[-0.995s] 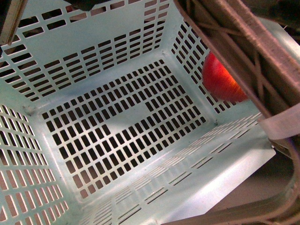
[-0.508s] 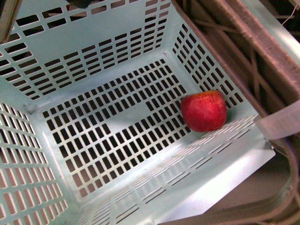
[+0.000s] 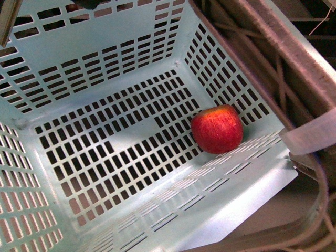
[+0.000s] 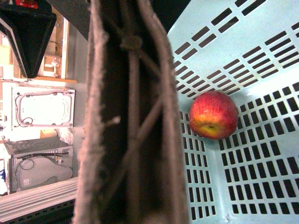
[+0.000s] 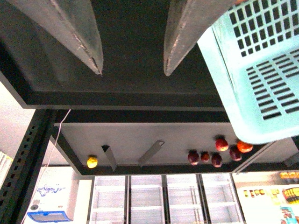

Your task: Pick apple with right arm and hold basket with left

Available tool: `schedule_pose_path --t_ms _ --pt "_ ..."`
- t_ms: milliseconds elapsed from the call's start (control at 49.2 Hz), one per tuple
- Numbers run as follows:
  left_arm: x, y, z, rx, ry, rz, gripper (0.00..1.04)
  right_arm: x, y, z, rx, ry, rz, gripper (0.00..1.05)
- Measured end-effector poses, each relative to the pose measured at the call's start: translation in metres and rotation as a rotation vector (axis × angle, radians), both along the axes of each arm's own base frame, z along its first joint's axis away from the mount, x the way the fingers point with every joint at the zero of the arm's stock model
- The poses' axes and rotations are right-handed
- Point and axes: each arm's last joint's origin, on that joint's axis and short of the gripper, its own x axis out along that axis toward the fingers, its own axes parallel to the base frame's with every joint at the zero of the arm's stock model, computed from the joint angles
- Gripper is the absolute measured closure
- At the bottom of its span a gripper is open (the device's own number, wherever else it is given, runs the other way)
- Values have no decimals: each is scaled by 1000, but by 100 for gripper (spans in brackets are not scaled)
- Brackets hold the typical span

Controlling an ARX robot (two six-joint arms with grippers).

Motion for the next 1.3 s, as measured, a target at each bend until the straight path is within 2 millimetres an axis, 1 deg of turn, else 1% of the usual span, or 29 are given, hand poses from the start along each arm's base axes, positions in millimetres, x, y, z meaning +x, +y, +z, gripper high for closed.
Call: schedule_pose_path --t_ms 20,122,183,284,325,427,711,1300 --pt "0 0 0 0 0 0 98 -1 -1 -1 -1 0 1 78" --pt "0 0 0 0 0 0 98 -8 -5 -7 -9 -2 1 96" --pt "0 0 0 1 0 0 98 -12 -7 -9 -12 -3 2 103" --pt "0 0 0 1 -1 1 98 -18 -10 -14 -14 0 -1 103" --pt "0 0 0 1 -1 2 98 -20 -13 -16 -14 1 25 103" --pt "0 0 0 2 -1 3 98 -25 -21 -19 -13 -1 -5 103" --pt "0 0 0 1 -1 1 98 -38 -22 -30 -14 -16 -3 103" --pt "0 0 0 1 -1 2 98 -52 -22 -28 -13 -29 -3 103"
